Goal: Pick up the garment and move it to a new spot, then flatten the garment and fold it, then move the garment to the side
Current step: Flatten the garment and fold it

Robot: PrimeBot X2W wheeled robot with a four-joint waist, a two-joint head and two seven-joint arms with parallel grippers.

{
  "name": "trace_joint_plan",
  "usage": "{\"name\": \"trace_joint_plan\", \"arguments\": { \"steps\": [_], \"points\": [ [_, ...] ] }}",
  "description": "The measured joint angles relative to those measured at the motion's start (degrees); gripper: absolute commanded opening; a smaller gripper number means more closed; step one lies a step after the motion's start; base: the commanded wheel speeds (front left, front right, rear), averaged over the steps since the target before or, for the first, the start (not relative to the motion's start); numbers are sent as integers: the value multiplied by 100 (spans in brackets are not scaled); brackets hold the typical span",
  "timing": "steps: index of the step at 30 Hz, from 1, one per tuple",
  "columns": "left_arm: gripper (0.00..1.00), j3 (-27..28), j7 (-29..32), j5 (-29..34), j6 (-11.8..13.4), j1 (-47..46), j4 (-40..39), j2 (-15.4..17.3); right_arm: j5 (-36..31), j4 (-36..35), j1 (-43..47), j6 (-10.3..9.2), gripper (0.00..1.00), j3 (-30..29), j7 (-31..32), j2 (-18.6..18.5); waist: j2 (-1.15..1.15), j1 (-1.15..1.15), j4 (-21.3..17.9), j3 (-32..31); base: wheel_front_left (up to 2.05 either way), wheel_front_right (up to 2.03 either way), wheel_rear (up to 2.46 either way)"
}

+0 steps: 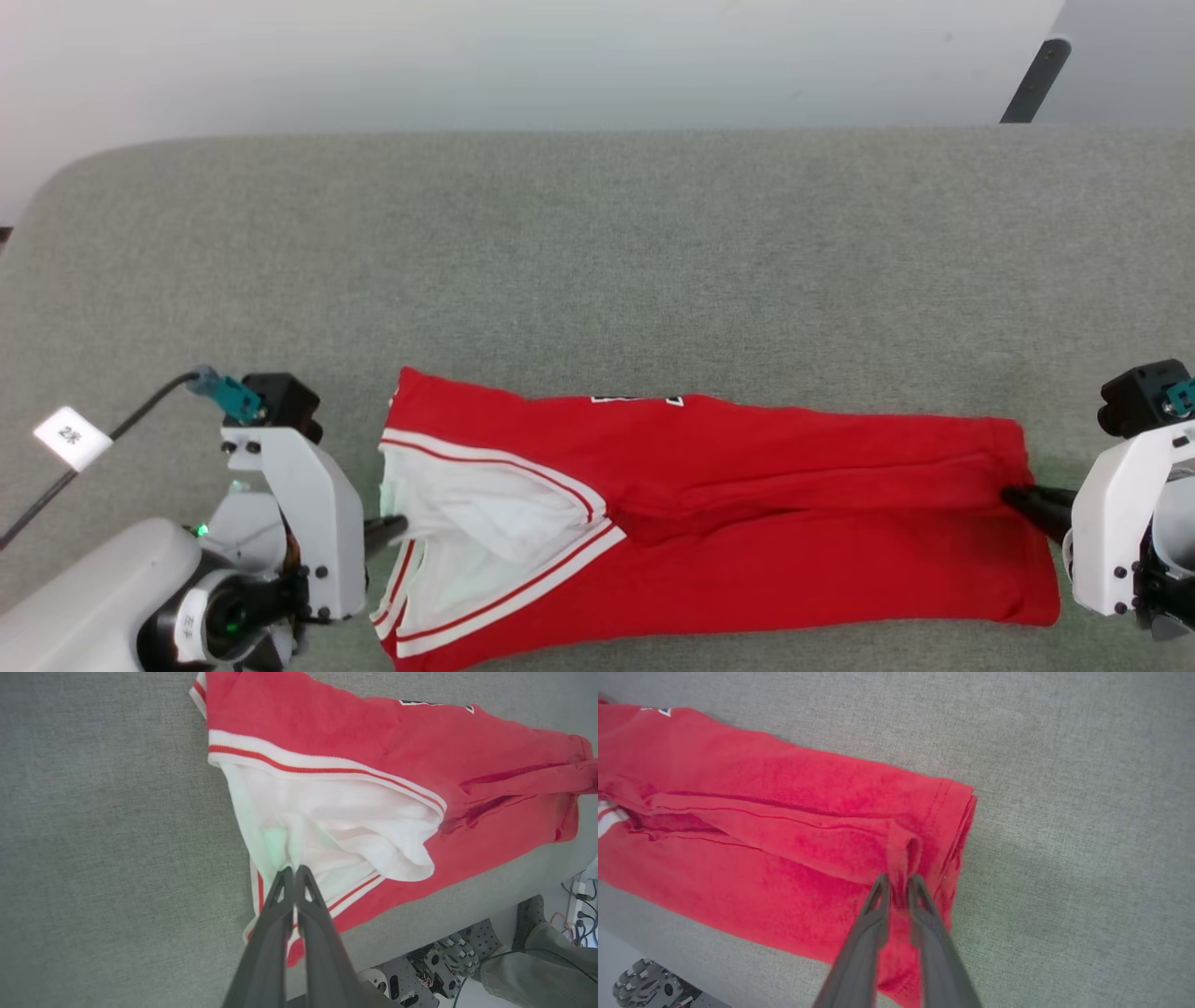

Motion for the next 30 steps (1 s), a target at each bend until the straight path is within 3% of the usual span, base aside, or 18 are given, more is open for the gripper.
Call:
{"name": "trace_joint_plan", "arguments": {
  "steps": [1,2,9,14,19,30],
  "points": [
    [95,-1,14,-21,0,23,-15,5,-19,-33,16,0,100,-32,31,16,0,0,-5,-25,0,0,0],
    [100,0,12,-23,-1,36,-40,19,-52,-90,23,0,100,-59,49,27,0,0,-9,-54,0,0,0],
    [100,37,-162,-23,16,207,-187,112,-221,-506,279,0,100,-307,87,148,0,0,-23,-310,0,0,0],
    [100,159,-638,45,20,433,-332,164,-405,-860,482,0,100,-446,-202,270,0,0,-35,-506,0,0,0],
    [100,294,-1714,586,-212,661,-375,166,-522,-988,781,0,100,-614,-517,442,0,0,-26,-675,0,0,0],
    [100,768,-4101,1024,-447,1589,66,-121,-623,-999,1366,0,100,-1071,-676,754,0,0,122,-895,0,0,0]
  ]
}}
